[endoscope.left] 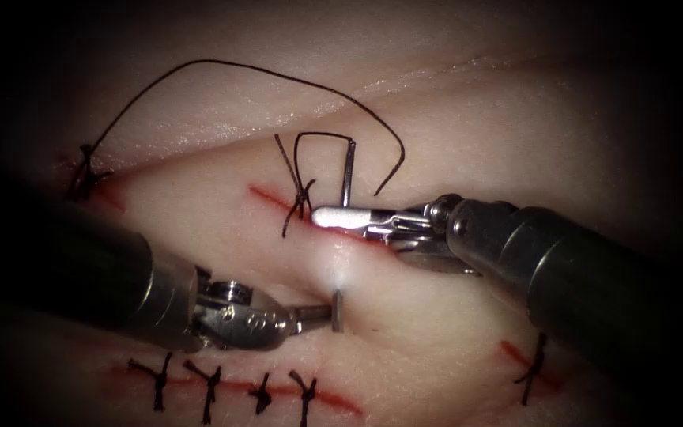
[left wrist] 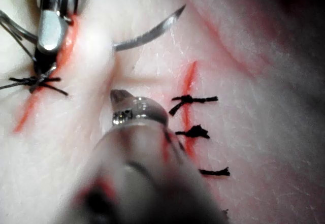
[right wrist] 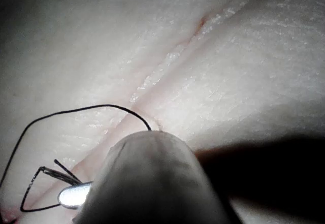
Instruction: Wound Closure
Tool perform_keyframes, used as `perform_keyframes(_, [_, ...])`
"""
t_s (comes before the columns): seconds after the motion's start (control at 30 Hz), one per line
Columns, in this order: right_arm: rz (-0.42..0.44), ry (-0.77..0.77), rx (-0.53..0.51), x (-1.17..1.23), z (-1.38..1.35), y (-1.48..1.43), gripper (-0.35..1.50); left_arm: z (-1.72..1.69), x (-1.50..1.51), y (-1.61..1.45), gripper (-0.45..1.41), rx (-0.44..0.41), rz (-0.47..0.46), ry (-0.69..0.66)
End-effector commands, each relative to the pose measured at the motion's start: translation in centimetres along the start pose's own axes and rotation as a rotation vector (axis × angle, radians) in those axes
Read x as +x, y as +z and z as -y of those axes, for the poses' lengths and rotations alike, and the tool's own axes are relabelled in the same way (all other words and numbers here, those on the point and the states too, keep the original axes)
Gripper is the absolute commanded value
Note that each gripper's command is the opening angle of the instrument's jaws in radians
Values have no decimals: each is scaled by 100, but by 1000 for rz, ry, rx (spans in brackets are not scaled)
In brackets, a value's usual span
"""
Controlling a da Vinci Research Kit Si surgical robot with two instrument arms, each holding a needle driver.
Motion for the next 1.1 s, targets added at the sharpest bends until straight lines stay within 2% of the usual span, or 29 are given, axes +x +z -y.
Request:
perform_keyframes(0.03, [-4, -87, -15, 11, -3, 2, 128, -9, -5, -4, 2, -8, 1, 10])
perform_keyframes(0.1, [-11, -165, -31, 24, 3, -6, 135, -14, -5, -22, 5, -14, -4, 33])
perform_keyframes(0.2, [-2, -223, -34, 37, 13, -22, 133, -13, -2, -46, 27, 16, -72, 134])
perform_keyframes(0.27, [3, -238, -40, 38, 15, -25, 131, -11, 0, -49, 32, 34, -99, 165])
perform_keyframes(0.33, [23, -295, -83, 43, 20, -37, 131, -7, 2, -52, 51, 71, -173, 257])
perform_keyframes(0.37, [36, -305, -91, 44, 22, -41, 131, -5, 3, -51, 54, 73, -187, 280])
perform_keyframes(0.4, [43, -315, -89, 46, 24, -48, 131, -1, 4, -45, 73, 69, -208, 329])
perform_keyframes(0.43, [49, -320, -90, 47, 25, -52, 131, 0, 5, -42, 78, 62, -217, 343])
perform_keyframes(0.67, [72, -327, -86, 50, 31, -71, 126, -5, 8, -13, 84, 12, -328, 556])
perform_keyframes(0.7, [68, -328, -87, 50, 30, -74, 123, -8, 11, -9, 84, 3, -372, 582])
perform_keyframes(0.77, [67, -331, -84, 50, 27, -75, 121, -8, 15, -7, 91, 9, -392, 588])
perform_keyframes(1.0, [65, -351, -80, 44, 6, -82, 116, 6, 28, -5, 91, 41, -403, 576])
perform_keyframes(1.07, [67, -337, -78, 41, -1, -85, 115, 7, 28, 2, 81, 45, -402, 578])
perform_keyframes(1.1, [65, -339, -79, 41, -3, -86, 113, 6, 28, 4, 68, 47, -402, 580])
